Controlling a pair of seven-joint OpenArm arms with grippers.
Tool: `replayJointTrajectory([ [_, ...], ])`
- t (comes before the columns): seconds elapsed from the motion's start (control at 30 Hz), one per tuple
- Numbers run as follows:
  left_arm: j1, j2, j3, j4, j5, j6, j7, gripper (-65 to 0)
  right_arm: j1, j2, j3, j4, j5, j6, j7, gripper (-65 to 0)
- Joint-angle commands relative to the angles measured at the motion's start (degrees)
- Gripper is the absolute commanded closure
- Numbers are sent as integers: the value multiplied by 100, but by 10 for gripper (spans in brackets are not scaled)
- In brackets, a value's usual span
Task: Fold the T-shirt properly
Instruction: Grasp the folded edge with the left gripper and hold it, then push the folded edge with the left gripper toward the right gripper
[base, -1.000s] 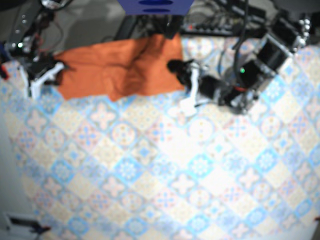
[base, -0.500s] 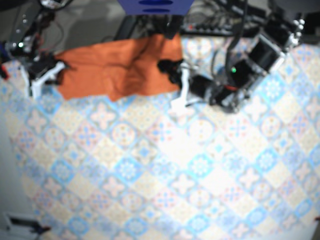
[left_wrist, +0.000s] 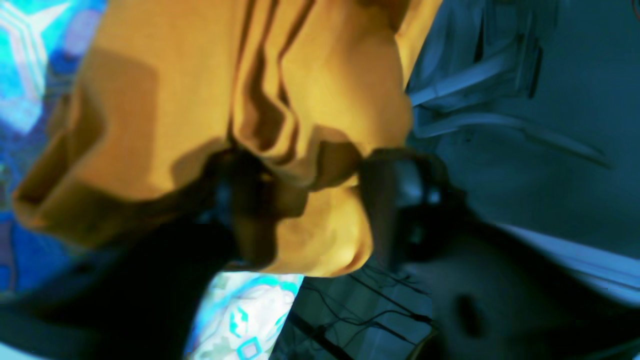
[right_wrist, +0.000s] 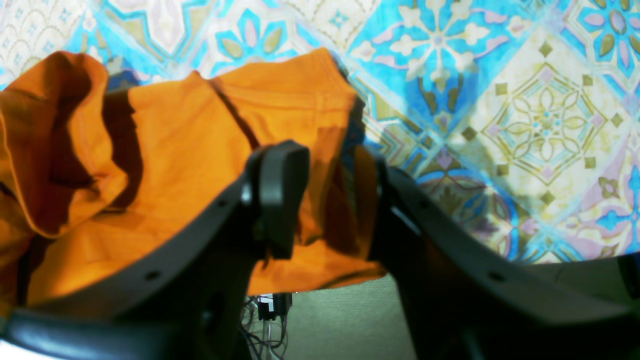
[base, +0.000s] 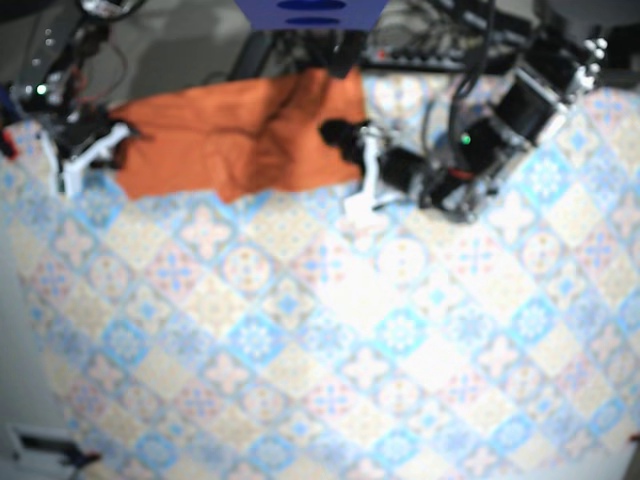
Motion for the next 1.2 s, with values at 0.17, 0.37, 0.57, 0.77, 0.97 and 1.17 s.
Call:
replayJointTrajectory([
  [0.17, -101, 132, -11, 76, -130, -22, -17, -50, 15, 69, 22, 104, 82, 24, 80, -197],
  [0.37, -198, 387, 288, 94, -130, -22, -17, 0, 15, 69, 22, 104, 82, 24, 80, -197],
  [0.57, -383, 615, 666, 94, -130, -22, -35, 0, 15, 69, 22, 113, 82, 24, 80, -197],
  [0.77, -576, 861, 833, 85, -130, -22, -35, 0, 15, 69, 22, 113, 82, 24, 80, -197],
  [0.97, -646, 1152, 1026, 85, -130, -31, -35, 0, 32, -1, 22, 104, 82, 24, 89, -197],
  [1.17, -646, 1503, 1035, 76, 379, -49, 18, 0, 41, -89, 22, 113, 82, 24, 89, -197],
])
